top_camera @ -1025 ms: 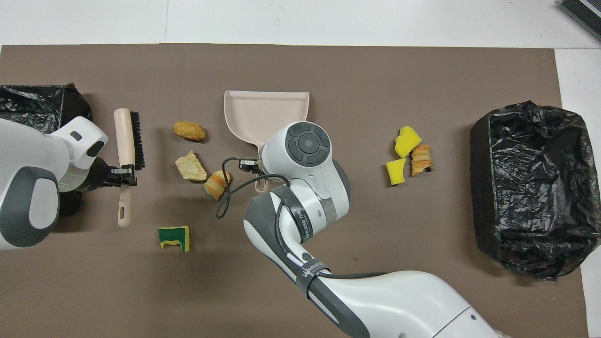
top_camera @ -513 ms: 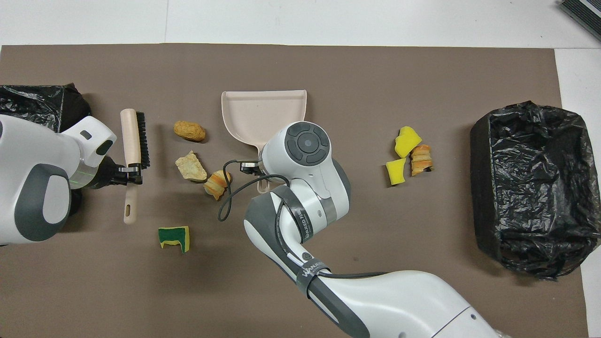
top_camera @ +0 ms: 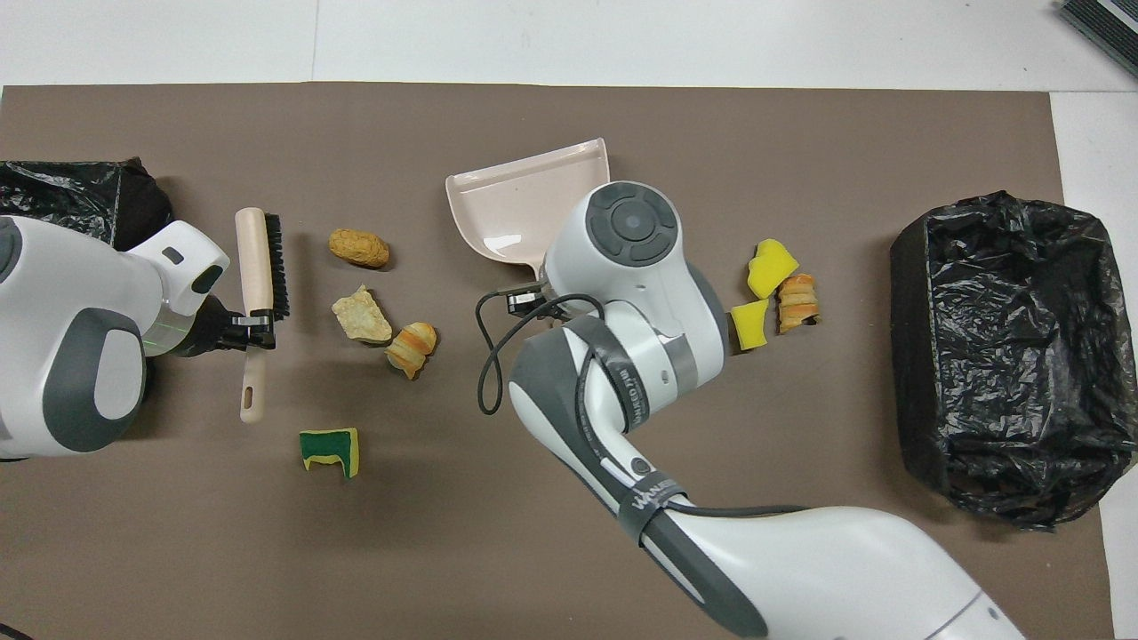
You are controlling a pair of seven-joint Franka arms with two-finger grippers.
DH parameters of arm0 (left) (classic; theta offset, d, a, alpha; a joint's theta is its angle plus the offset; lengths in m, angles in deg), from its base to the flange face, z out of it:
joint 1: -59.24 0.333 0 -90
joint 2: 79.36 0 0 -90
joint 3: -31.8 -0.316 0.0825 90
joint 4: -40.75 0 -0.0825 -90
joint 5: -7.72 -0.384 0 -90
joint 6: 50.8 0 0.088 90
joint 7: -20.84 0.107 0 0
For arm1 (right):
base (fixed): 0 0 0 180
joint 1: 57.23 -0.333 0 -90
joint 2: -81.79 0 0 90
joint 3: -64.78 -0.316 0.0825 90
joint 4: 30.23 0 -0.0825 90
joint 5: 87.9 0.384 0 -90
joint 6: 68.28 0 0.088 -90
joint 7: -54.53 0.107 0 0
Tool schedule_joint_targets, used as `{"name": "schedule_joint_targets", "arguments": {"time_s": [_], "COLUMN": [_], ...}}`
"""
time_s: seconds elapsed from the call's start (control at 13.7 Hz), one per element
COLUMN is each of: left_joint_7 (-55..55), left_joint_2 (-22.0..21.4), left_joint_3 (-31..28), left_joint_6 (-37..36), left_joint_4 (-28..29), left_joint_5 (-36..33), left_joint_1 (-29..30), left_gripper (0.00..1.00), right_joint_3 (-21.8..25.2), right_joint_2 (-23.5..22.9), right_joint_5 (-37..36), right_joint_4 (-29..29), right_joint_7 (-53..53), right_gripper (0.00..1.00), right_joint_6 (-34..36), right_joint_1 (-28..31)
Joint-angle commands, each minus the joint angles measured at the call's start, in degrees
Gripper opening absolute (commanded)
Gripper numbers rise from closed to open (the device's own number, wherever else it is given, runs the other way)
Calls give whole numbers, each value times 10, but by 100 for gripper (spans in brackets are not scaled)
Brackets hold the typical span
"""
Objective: Sweep and dump trash in bin
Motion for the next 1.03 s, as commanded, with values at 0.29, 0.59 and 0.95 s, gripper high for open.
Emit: {"name": "schedule_joint_targets", "arguments": {"time_s": [0.29,0.59,0.95], "left_joint_7": [5,84,152], "left_joint_2": [29,41,147], "left_joint_3": [0,1,4], "left_joint_6": [19,48,26], "left_joint_4": [-6,-13,-139], "left_joint_5": [-10,-11,-56], "left_joint_1": [-5,-1,-5], "left_gripper": [0,0,0], "right_joint_3": [-7,-7,-7], "right_joint_2": [147,195,213], "right_joint_5": [0,0,1], "right_joint_4": [158,215,243], "right_joint_7": [-275,-410,-567], "right_gripper": [0,0,0], "right_joint_6": [102,109,146], "right_joint_1": [33,45,57]}}
